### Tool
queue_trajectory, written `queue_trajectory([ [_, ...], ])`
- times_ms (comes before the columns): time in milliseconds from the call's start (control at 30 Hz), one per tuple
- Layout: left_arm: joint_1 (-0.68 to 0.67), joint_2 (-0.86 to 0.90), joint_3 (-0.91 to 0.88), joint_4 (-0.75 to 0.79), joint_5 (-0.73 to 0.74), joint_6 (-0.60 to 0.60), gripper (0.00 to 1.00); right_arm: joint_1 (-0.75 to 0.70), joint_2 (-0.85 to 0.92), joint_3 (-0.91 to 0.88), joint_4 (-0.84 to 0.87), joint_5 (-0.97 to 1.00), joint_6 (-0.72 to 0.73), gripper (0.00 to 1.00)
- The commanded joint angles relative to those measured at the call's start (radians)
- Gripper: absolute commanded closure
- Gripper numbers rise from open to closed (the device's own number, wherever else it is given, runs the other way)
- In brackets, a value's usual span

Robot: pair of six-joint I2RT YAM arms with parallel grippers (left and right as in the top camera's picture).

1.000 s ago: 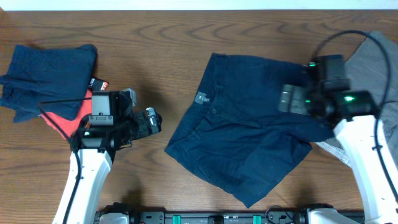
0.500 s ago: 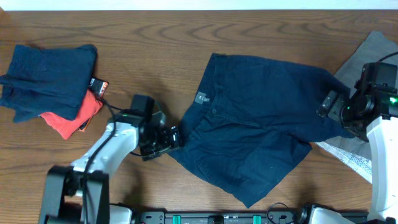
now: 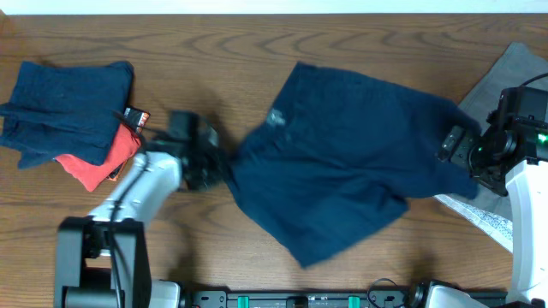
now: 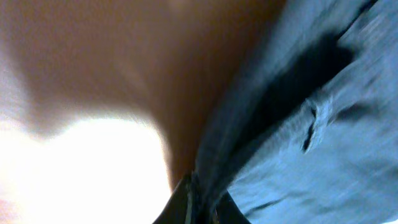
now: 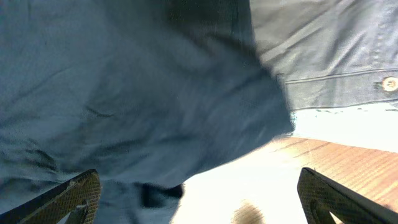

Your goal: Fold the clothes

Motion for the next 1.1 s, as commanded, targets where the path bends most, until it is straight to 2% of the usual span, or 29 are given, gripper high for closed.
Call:
queue_trajectory([
  [0,0.139,-0.012,0.102,-0.009,-0.055,-0.102,0.94,-0.011,0.012,0.0,0.003,-0.04,-0.038,0.01],
  [133,0.281,-0.011,0.119,-0.029,-0.056,-0.238,0.94,-0.008,0.032,0.0,0.009,-0.041,-0.078,0.05],
  [200,0.32,-0.011,0.112,-0.042,-0.056,-0.247,0.94,-0.009,0.053,0.0,0.009,-0.066,-0.109,0.1],
  [333,0.335,-0.011,0.103,-0.084,-0.056,-0.237,0.94,-0.008,0.114,-0.004,0.01,-0.144,-0.178,0.13],
  [400,0.33,-0.011,0.102,-0.111,-0.06,-0.222,0.94,-0.009,0.153,-0.016,0.025,-0.145,-0.175,0.2],
  [533,0.325,-0.011,0.102,-0.149,-0.06,-0.212,0.94,-0.009,0.243,-0.06,0.09,-0.145,-0.164,0.55],
  [600,0.325,-0.011,0.102,-0.162,-0.06,-0.206,0.94,-0.009,0.292,-0.097,0.156,-0.145,-0.164,0.6],
  [667,0.325,-0.011,0.102,-0.166,-0.06,-0.189,0.94,-0.009,0.333,-0.129,0.228,-0.145,-0.164,0.72],
  [700,0.325,-0.011,0.102,-0.173,-0.06,-0.189,0.94,-0.009,0.361,-0.153,0.283,-0.143,-0.164,0.82],
  [733,0.325,-0.011,0.102,-0.177,-0.06,-0.189,0.94,-0.009,0.379,-0.167,0.32,-0.14,-0.164,0.86],
  [933,0.325,-0.011,0.101,-0.192,-0.06,-0.189,0.94,-0.012,0.483,-0.216,0.533,-0.089,-0.164,0.86],
  [1067,0.325,-0.011,0.1,-0.2,-0.06,-0.189,0.94,-0.038,0.525,-0.217,0.57,0.107,-0.103,0.84],
])
